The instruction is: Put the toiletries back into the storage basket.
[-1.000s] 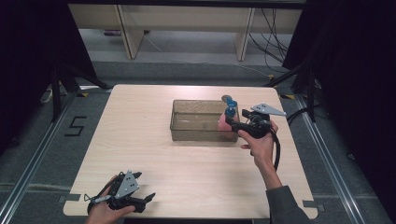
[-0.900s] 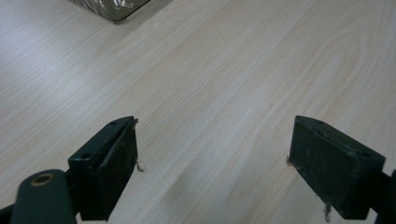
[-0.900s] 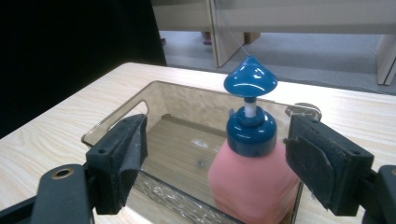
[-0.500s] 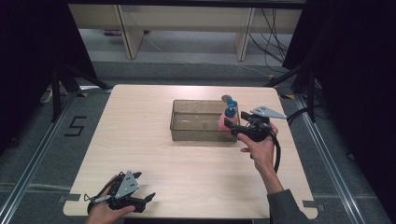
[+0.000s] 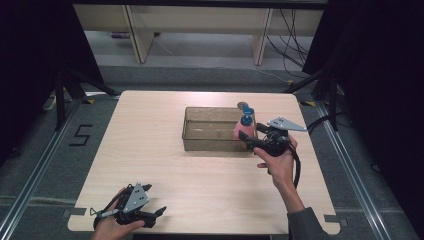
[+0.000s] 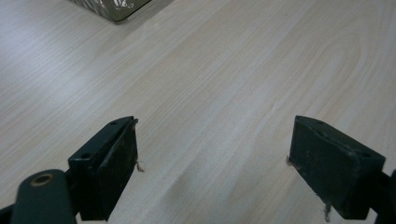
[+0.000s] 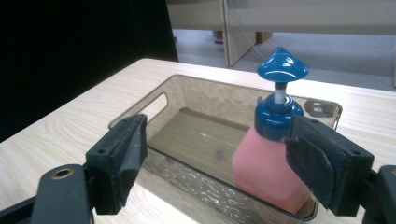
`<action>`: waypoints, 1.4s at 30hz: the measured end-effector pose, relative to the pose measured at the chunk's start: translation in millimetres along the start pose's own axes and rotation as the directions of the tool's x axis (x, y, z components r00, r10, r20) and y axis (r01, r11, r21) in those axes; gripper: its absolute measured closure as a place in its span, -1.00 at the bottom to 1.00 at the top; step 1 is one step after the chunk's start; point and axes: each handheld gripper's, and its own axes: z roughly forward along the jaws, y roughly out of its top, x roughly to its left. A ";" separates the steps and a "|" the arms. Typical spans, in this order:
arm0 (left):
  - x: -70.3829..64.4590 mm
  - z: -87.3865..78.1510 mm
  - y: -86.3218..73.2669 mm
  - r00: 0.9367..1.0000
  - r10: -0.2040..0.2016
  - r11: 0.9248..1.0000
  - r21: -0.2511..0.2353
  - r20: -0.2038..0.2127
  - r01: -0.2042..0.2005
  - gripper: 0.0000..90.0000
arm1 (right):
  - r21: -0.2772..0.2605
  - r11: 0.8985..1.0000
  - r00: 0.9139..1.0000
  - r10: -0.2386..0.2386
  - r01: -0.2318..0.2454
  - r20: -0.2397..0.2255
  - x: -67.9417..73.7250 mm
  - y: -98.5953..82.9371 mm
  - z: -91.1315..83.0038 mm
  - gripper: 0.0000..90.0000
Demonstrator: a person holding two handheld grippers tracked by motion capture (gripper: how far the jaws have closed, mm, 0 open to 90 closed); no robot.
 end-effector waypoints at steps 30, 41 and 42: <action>-0.1 0.1 0.0 1.000 0.001 1.000 0.000 -0.003 -0.001 -0.67 | 0.028 1.000 0.999 -0.001 0.003 -0.048 7.5 -19.9 -16.9 -0.51; -0.1 0.4 -0.2 1.000 -0.002 1.000 -0.004 0.003 0.002 -0.67 | 0.030 0.999 0.998 -0.012 0.013 -0.054 10.3 -27.2 -22.7 -0.51; 0.1 0.0 -0.1 1.000 0.002 1.000 0.000 0.004 -0.002 -0.67 | 0.038 0.999 0.998 0.009 -0.007 -0.063 11.6 -27.7 -23.3 -0.51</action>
